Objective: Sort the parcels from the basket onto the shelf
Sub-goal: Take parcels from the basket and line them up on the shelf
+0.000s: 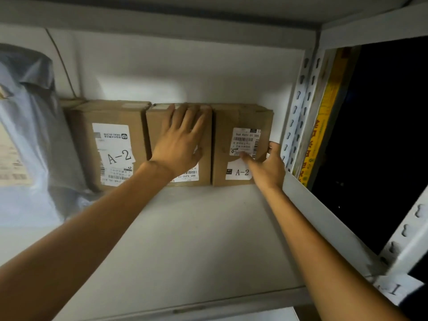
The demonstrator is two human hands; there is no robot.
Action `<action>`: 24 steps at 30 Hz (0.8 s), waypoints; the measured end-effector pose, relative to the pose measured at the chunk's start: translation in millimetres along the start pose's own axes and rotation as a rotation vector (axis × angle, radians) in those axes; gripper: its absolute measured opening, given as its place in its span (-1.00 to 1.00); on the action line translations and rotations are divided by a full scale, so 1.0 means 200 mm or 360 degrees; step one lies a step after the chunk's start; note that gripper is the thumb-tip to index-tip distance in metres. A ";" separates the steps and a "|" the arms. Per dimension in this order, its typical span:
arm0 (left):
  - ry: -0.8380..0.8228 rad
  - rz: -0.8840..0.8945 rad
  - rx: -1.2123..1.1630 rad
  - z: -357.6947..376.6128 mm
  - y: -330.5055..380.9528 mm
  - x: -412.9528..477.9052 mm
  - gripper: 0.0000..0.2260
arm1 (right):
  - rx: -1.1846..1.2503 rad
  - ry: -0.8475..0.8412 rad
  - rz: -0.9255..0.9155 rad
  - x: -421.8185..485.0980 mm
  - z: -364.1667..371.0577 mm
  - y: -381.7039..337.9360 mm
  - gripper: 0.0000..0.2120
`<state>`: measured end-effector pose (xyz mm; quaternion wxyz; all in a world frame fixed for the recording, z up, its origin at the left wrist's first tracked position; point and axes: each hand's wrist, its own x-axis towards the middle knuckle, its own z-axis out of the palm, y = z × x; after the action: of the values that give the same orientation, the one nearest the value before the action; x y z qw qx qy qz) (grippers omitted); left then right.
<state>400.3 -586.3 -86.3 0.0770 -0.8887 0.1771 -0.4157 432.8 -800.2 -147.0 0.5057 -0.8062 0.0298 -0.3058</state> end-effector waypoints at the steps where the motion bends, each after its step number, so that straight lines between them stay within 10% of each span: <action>1: 0.0000 0.0004 0.0001 -0.01 -0.01 -0.01 -0.23 | -0.0003 -0.0004 0.0008 -0.01 0.01 -0.01 -0.41; 24: -0.0224 -0.0114 -0.0067 -0.04 -0.01 -0.09 -0.18 | 0.0038 -0.0137 0.0076 -0.09 0.09 -0.09 -0.20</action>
<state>384.4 -577.0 -92.7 0.0555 -0.9230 0.1482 -0.3509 422.2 -771.0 -146.8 0.5232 -0.8116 0.0237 -0.2591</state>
